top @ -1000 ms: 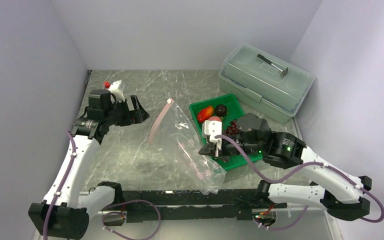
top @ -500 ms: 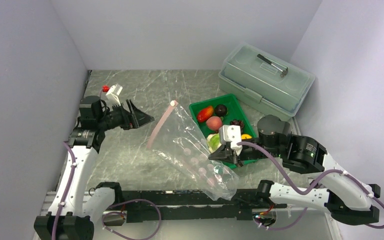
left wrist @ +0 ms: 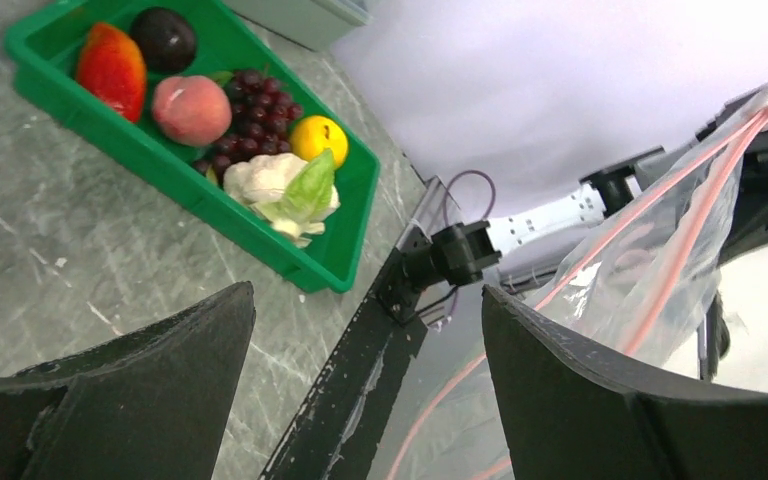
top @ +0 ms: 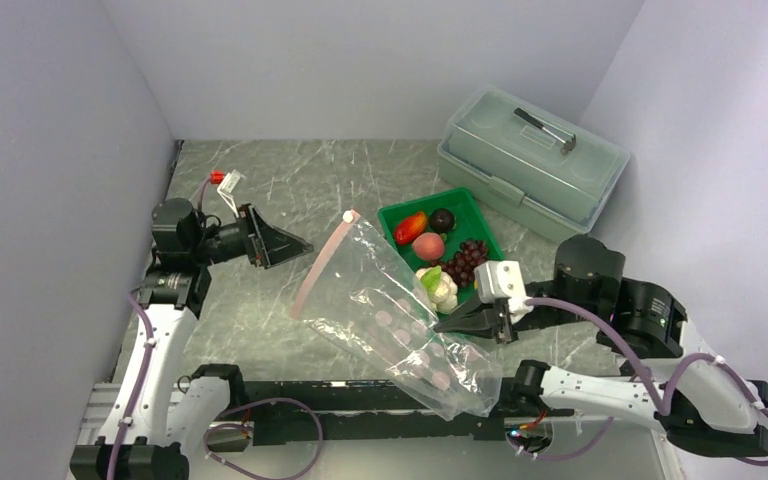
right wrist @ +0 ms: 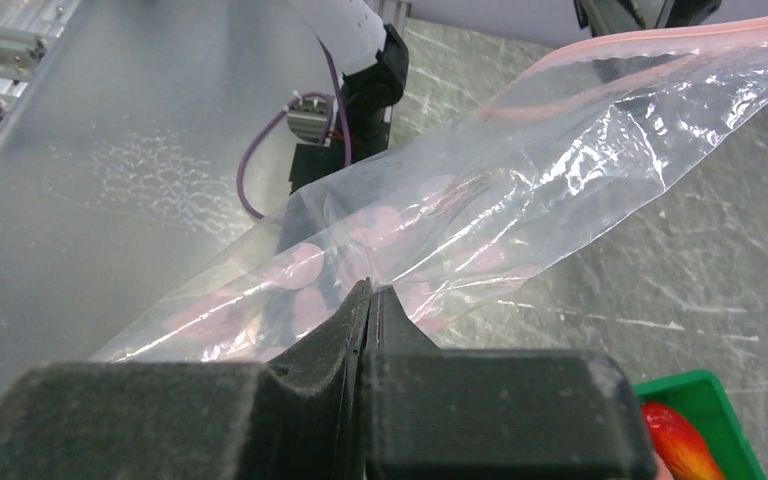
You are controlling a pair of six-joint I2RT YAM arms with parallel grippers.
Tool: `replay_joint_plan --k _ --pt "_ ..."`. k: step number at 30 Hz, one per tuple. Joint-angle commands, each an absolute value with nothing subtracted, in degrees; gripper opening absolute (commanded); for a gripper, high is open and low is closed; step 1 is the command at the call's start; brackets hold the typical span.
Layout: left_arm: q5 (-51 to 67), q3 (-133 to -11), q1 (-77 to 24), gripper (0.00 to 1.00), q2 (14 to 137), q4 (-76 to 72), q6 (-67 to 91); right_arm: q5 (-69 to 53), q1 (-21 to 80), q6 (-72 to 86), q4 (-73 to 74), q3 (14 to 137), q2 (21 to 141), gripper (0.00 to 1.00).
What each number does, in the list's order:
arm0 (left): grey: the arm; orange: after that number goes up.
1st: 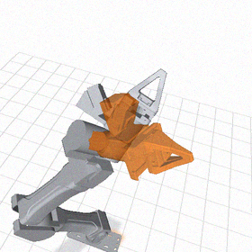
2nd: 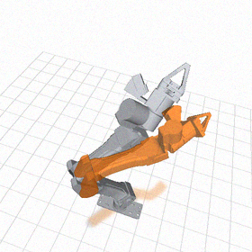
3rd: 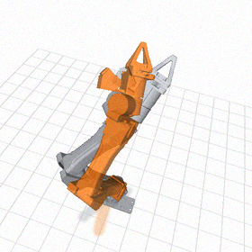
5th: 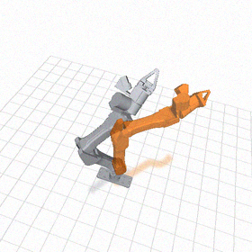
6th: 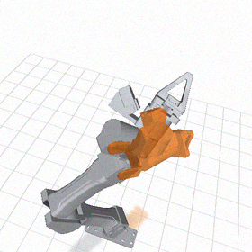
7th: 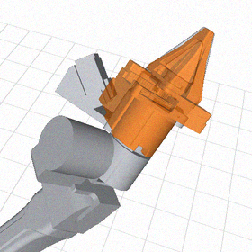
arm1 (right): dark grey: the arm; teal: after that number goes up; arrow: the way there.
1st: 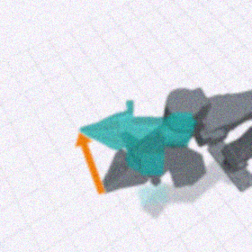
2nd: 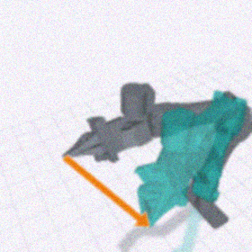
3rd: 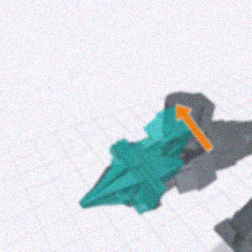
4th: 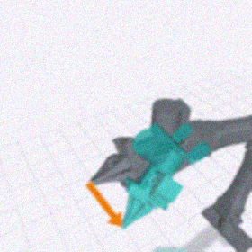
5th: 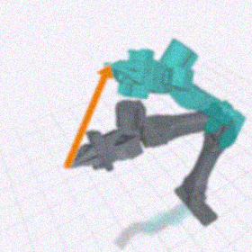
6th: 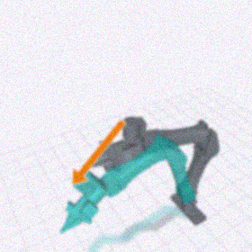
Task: Place the food in the zip-top bag and seal the zipper
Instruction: Open the zipper of the food storage bag.
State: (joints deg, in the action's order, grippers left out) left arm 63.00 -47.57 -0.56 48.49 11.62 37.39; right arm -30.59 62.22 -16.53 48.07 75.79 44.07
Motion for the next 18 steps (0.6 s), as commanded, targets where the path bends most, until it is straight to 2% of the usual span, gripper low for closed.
replay_joint_plan --k 1,18 --pt "71.5 -44.5 -0.3 0.89 47.0 -2.8 45.1 -33.4 62.1 -17.6 47.6 79.2 43.5 0.0" --pt "78.1 -38.7 -0.3 0.9 42.0 -22.8 59.0 -35.6 62.1 -18.3 48.0 82.2 43.1 0.0"
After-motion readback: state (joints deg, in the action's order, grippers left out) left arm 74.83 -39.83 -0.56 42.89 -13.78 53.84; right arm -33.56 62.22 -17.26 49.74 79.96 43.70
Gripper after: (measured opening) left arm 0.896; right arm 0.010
